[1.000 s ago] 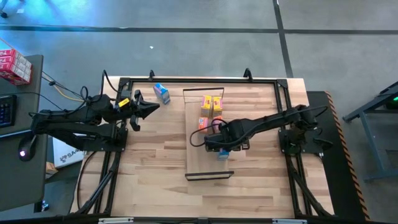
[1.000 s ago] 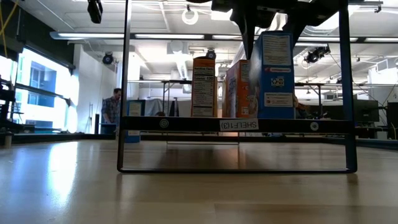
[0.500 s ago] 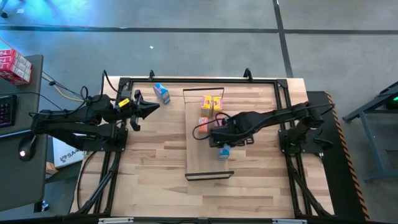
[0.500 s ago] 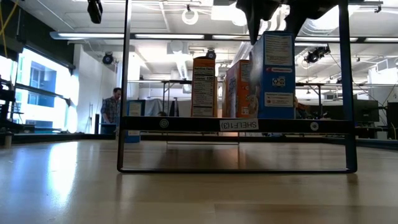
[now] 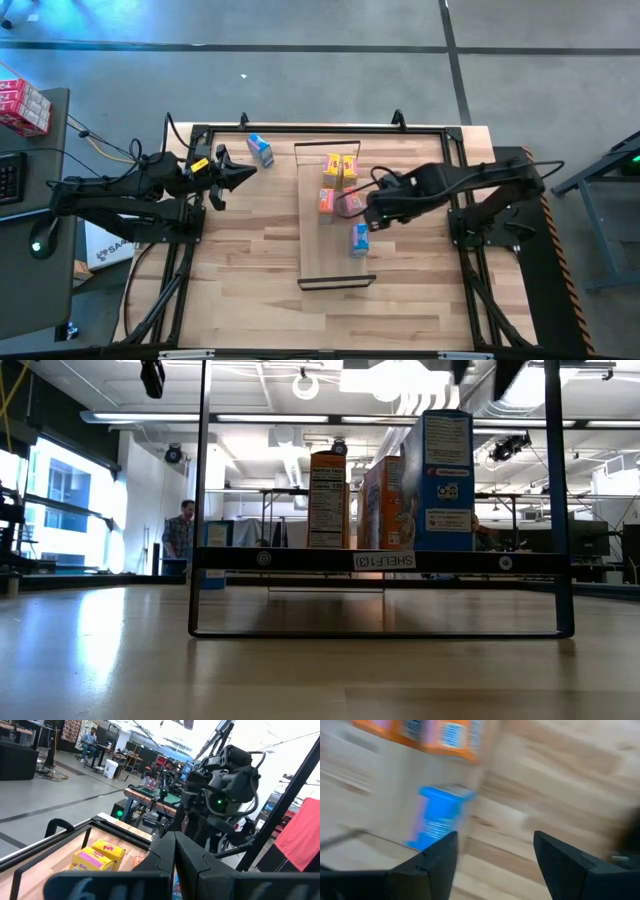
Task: Stack cereal on shelf
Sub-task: Stack the blue cereal box on the shelf aligned with the other blue cereal box
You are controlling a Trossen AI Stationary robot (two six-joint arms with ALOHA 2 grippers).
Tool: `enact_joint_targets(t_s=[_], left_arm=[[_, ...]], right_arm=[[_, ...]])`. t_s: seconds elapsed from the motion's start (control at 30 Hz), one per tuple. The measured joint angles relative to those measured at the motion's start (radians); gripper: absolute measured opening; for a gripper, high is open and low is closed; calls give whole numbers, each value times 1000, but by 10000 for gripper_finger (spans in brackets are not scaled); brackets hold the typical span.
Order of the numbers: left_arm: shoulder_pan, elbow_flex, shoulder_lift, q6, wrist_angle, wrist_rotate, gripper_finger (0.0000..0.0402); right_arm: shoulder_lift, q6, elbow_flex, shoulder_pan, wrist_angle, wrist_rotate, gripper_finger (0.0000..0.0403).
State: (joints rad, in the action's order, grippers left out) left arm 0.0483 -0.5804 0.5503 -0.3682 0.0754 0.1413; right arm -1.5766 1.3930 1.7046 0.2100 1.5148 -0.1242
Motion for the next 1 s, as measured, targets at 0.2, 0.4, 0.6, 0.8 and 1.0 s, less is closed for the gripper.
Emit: enact_joint_targets(t_s=[0.2,0.4,0.6,0.8,1.0], left_arm=[[0,0,0,-44,2,7,0],[0,0,0,-47,4,8,0],[0,0,0,32,5,11,0],[0,0,1,33,4,57,0],[0,0,1,88,4,121,4]], right_arm=[[116,-125,-159,11,14,46,236],[415,-12,-597,93,-253,99,236],[703,-135,-907,137,-775,-218,236],[834,-666,-1054,116,-1111,-618,236],[846,-964,-1068,91,-1250,-657,236]])
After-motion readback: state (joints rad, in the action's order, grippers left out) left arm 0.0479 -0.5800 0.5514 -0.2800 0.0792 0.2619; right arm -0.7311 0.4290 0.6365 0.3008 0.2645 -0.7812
